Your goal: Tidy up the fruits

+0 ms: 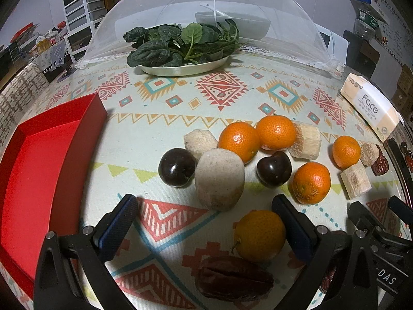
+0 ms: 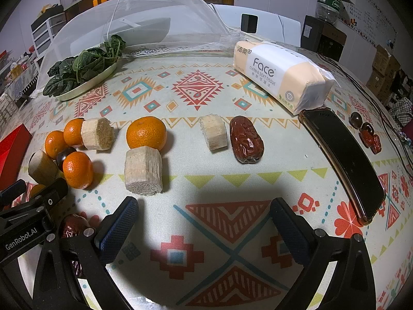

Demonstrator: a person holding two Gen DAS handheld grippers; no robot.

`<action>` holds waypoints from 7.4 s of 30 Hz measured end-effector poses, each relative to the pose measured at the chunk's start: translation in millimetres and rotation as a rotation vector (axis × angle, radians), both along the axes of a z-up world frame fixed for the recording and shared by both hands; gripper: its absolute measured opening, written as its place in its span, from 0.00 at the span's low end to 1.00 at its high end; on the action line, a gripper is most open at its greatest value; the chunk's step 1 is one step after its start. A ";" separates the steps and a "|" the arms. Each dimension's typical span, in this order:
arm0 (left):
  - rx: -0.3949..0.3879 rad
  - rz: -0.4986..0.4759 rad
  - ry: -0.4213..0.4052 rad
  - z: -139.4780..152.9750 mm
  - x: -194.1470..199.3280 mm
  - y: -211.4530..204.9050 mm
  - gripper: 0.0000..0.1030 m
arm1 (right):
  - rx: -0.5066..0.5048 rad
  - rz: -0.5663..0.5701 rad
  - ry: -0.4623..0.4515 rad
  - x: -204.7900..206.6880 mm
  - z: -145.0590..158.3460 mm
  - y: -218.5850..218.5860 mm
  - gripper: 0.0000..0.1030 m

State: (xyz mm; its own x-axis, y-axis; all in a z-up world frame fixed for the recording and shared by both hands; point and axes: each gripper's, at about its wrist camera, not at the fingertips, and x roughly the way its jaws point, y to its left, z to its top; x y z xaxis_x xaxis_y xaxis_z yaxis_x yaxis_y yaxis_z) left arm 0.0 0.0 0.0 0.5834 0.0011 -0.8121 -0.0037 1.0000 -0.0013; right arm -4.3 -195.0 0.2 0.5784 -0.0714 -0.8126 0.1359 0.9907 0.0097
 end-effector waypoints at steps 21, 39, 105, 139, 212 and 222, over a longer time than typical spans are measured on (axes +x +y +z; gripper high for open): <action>0.000 0.000 0.000 0.0 0.0 0.0 1.00 | 0.000 0.000 0.000 0.1 -0.5 0.4 1.00; 0.000 0.000 0.000 0.0 0.0 0.0 1.00 | 0.000 0.000 0.000 0.1 -0.5 0.4 1.00; 0.000 0.000 0.000 0.0 0.0 0.0 1.00 | 0.000 0.000 0.000 0.1 -0.5 0.4 1.00; 0.000 0.000 0.000 0.0 0.0 0.0 1.00 | 0.000 0.000 0.000 0.1 -0.5 0.4 1.00; -0.136 -0.354 -0.040 98.3 -108.4 59.2 0.38 | 0.312 0.237 -0.059 -58.6 86.1 19.8 0.34; -0.098 -0.388 0.041 25.7 -73.3 19.9 0.38 | 0.246 0.174 -0.015 0.7 30.0 2.9 0.34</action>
State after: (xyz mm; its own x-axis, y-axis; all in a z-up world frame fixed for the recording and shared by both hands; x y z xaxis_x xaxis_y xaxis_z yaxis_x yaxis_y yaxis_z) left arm -73.3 19.9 25.7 0.4925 -0.2913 -0.8201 0.3723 0.9223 -0.1040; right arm -3.6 -192.1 30.2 0.5765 0.2282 -0.7846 -0.0378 0.9666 0.2534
